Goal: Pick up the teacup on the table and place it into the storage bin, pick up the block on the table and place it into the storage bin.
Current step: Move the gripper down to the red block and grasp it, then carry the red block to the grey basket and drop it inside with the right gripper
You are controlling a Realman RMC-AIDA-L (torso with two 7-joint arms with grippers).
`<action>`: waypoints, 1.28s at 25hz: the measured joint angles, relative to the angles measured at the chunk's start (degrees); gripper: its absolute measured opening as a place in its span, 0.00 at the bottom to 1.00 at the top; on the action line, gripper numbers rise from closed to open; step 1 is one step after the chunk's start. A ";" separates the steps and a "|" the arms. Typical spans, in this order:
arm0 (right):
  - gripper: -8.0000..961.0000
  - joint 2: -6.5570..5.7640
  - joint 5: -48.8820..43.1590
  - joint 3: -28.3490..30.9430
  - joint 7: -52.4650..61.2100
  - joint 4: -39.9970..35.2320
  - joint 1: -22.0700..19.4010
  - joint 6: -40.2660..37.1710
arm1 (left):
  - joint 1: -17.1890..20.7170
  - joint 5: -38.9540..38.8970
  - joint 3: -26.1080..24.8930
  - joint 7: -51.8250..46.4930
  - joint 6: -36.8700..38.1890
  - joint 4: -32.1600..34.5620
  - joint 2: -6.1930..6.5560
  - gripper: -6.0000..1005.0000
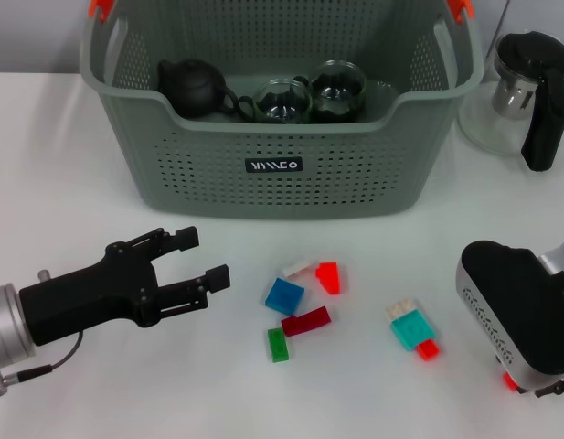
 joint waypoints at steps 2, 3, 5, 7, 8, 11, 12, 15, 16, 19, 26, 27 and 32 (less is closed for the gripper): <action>0.58 0.06 0.08 0.05 0.00 -0.23 -0.07 0.02 | 0.00 0.00 -0.05 0.00 0.00 -0.04 0.00 0.84; 0.49 0.06 0.08 0.05 0.00 -0.23 -0.07 0.02 | 0.00 0.00 -0.05 0.00 0.00 -0.04 0.00 0.84; 0.32 0.05 0.14 0.36 0.01 -0.46 -0.10 -0.16 | 0.02 0.00 -0.07 0.00 0.00 -0.06 0.00 0.84; 0.30 0.01 -0.01 0.45 0.06 -0.51 -0.09 -0.28 | 0.04 0.00 -0.11 0.00 0.00 -0.07 0.00 0.84; 0.28 0.01 -0.05 0.44 0.07 -0.51 -0.10 -0.29 | 0.05 0.00 -0.13 0.00 0.00 -0.07 0.00 0.84; 0.25 -0.01 0.00 0.69 0.10 -0.52 -0.14 -0.34 | 0.07 0.00 -0.14 0.00 0.00 -0.07 0.04 0.84; 0.23 -0.01 0.00 0.69 0.10 -0.52 -0.14 -0.34 | 0.07 0.00 -0.15 0.00 0.01 -0.07 0.08 0.84; 0.21 -0.01 0.11 1.59 0.18 -0.88 -0.16 -0.21 | 0.03 0.00 -0.14 0.00 0.03 -0.07 0.17 0.84; 0.21 -0.01 0.20 2.58 0.12 -1.38 -0.13 -0.28 | -0.01 0.00 -0.14 -0.02 0.13 -0.07 0.19 0.84; 0.21 -0.01 1.52 6.97 -0.06 -3.24 0.60 -1.10 | -0.11 0.00 -0.13 -0.17 0.41 -0.04 0.28 0.84; 0.22 -0.04 12.56 23.27 2.05 -5.58 6.22 -5.90 | -0.68 0.00 0.09 -0.41 1.59 0.28 0.42 0.84; 0.22 -0.08 15.00 25.62 2.74 -5.59 7.04 -6.57 | -0.80 0.00 0.18 -0.41 1.98 0.33 0.44 0.84; 0.22 -0.14 25.43 35.20 8.86 -5.23 11.56 -4.03 | -1.86 0.12 0.54 -0.16 4.19 0.67 0.77 0.84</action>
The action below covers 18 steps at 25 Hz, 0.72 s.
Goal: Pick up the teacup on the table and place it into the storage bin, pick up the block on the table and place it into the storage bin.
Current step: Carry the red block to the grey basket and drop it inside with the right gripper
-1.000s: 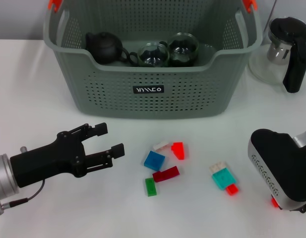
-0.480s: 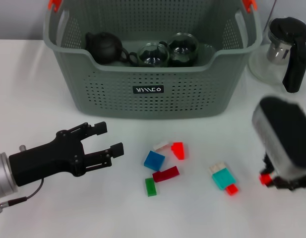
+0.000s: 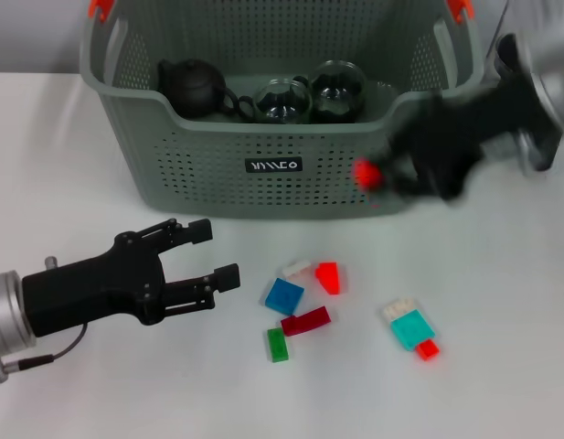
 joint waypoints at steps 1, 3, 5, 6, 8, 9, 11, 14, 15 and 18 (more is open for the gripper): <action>0.22 0.04 1.40 0.57 1.41 0.06 0.67 1.54 | -0.17 0.10 0.07 0.01 0.41 0.17 0.13 0.84; 0.22 0.12 4.40 0.30 4.68 0.57 1.90 6.83 | -0.47 0.29 0.28 0.01 1.06 0.60 0.41 0.84; 0.22 0.17 6.69 -0.85 7.21 2.68 3.35 12.76 | -0.74 0.43 0.52 -0.02 1.63 1.19 0.66 0.84; 0.22 0.14 7.41 -1.39 8.06 4.72 4.39 15.92 | -0.83 0.51 0.60 -0.05 1.73 1.48 0.81 0.84; 0.22 0.08 8.07 -2.08 9.17 9.91 6.87 21.94 | -1.02 1.01 0.65 -0.14 1.80 2.11 1.11 0.84; 0.22 0.04 8.19 -2.20 9.55 13.06 8.25 25.02 | -1.17 1.53 0.67 -0.22 1.84 2.54 1.29 0.84; 0.22 0.06 8.19 -2.21 9.83 18.06 10.27 31.16 | -1.41 2.34 0.70 -0.31 2.00 3.05 1.55 0.84; 0.23 0.33 8.28 -2.64 9.92 22.40 11.65 39.82 | -1.92 3.41 0.69 -0.32 2.49 3.60 2.02 0.84; 0.23 0.38 8.30 -2.87 9.97 23.25 11.83 42.17 | -2.07 3.70 0.69 -0.29 2.60 3.68 2.12 0.84; 0.23 0.27 8.40 -3.47 10.27 25.65 12.51 46.12 | -2.57 4.38 0.67 -0.09 2.67 3.74 2.30 0.84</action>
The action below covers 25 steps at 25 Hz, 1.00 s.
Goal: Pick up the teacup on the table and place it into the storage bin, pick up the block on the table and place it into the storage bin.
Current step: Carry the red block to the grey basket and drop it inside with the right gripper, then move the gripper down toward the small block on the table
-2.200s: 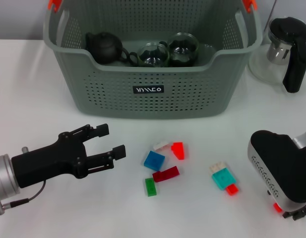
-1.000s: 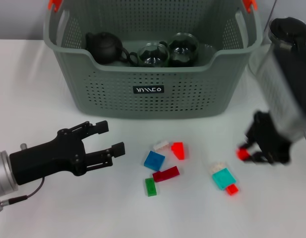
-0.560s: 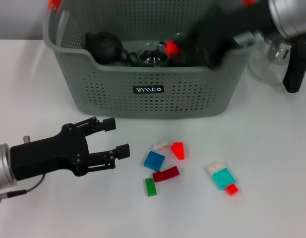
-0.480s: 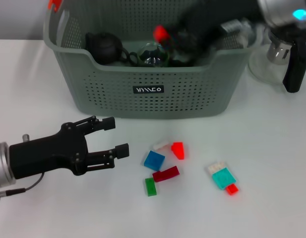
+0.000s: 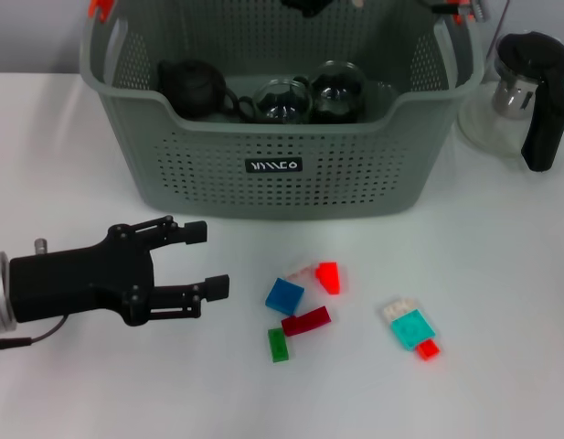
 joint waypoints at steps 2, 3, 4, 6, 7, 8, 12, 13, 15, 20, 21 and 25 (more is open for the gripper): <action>0.23 -0.14 0.00 -0.26 0.03 1.21 0.29 1.50 | -0.21 0.18 -0.02 0.02 0.00 0.01 0.06 0.84; 0.23 -0.15 -0.01 -0.28 0.04 1.40 0.34 1.87 | -0.30 0.21 -0.02 0.03 -0.02 0.01 0.06 0.84; 0.23 -0.19 -0.09 -0.28 0.04 1.58 0.38 2.41 | -0.35 0.21 -0.02 0.03 -0.04 0.00 0.06 0.84; 0.23 -0.23 -0.21 -0.28 0.03 1.68 0.38 2.92 | -0.49 0.22 -0.03 0.04 -0.12 0.00 0.06 0.84; 0.27 -0.26 -0.24 -0.28 -0.01 1.68 0.38 3.14 | -0.57 0.22 -0.03 0.05 -0.17 -0.04 0.06 0.84; 0.31 -0.27 -0.27 -0.28 -0.08 1.62 0.34 3.40 | -0.64 0.22 -0.03 0.05 -0.25 -0.11 0.05 0.84; 0.48 -0.33 -0.27 -0.30 -0.06 0.73 0.02 3.11 | -0.76 0.22 -0.03 0.14 -0.47 -0.22 -0.01 0.84; 0.52 -0.34 -0.24 -0.32 0.05 0.15 -0.13 2.46 | -0.76 0.22 -0.02 0.30 -0.53 -0.24 -0.04 0.84; 0.61 -0.30 -0.11 -0.32 0.67 -2.09 -1.00 -0.16 | -0.77 0.21 -0.02 0.76 -0.56 -0.35 -0.11 0.84; 0.93 -0.32 -0.53 -1.13 9.29 -15.47 -5.58 -13.37 | -0.82 0.24 0.06 2.01 -0.61 -0.44 -0.19 0.84; 0.94 -0.40 -1.13 -1.42 11.75 -19.00 -6.83 -16.91 | -0.82 0.28 0.06 2.53 -0.60 -0.46 -0.19 0.84; 0.95 -0.47 -5.64 -3.31 21.33 -30.64 -10.86 -27.79 | -0.56 0.39 0.07 5.69 -0.95 -0.41 -0.13 0.84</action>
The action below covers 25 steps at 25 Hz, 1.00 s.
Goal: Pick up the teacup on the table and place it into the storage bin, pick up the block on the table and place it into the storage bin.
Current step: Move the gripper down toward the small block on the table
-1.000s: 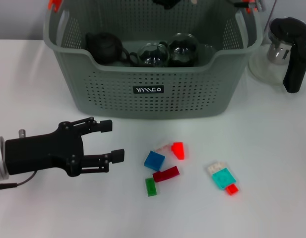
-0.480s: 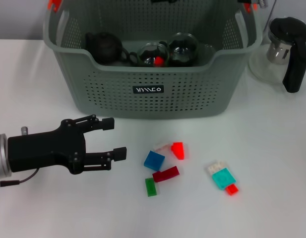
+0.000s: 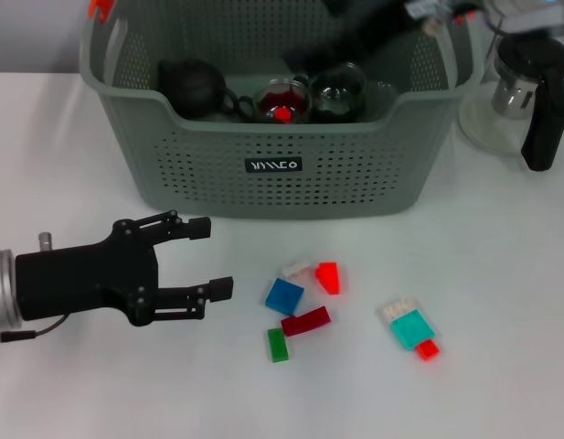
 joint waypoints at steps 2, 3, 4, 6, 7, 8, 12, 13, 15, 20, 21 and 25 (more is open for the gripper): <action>0.96 0.04 -3.21 -1.33 4.89 -5.09 -1.69 -5.30 | 0.14 0.33 -0.04 0.40 -0.16 0.31 0.13 0.84; 0.96 0.05 -4.34 -1.72 6.68 -6.33 -2.13 -7.55 | 0.19 0.71 -0.11 0.41 -0.19 0.59 0.20 0.84; 0.97 0.10 -5.20 -2.16 8.21 -7.40 -2.42 -9.55 | 0.22 0.98 -0.15 0.41 -0.21 0.78 0.25 0.84; 0.97 0.10 -6.74 -2.82 11.66 -8.34 -2.71 -14.11 | 0.24 1.51 -0.25 0.41 -0.25 1.06 0.43 0.84; 0.97 0.14 -7.39 -3.18 13.20 -8.43 -2.75 -16.02 | 0.24 1.65 -0.25 0.41 -0.28 1.26 0.51 0.84; 0.97 0.20 -8.28 -3.74 14.82 -8.45 -2.87 -17.52 | 0.24 1.67 -0.25 0.42 -0.29 1.44 0.55 0.84; 0.97 0.35 -11.45 -7.99 20.62 -8.34 -4.17 -19.81 | 0.24 1.71 -0.55 0.43 -0.31 1.73 0.66 0.84; 0.97 0.35 -12.12 -9.15 21.76 -8.27 -4.51 -19.85 | 0.24 1.71 -0.58 0.44 -0.32 1.76 0.72 0.84; 0.97 0.40 -13.53 -11.46 24.12 -8.05 -5.17 -19.92 | 0.24 1.71 -0.58 0.44 -0.31 1.83 0.75 0.84; 0.97 0.55 -14.30 -15.91 28.32 -5.15 -6.06 -19.27 | 0.34 1.71 -0.63 0.45 -0.30 1.90 0.96 0.84; 0.97 0.61 -14.31 -16.78 29.14 -3.85 -6.09 -18.70 | 0.34 1.71 -0.65 0.45 -0.30 1.91 1.02 0.84; 0.97 0.67 -14.27 -20.18 31.48 1.47 -6.15 -15.16 | 0.35 1.71 -0.66 0.47 -0.43 1.91 1.04 0.84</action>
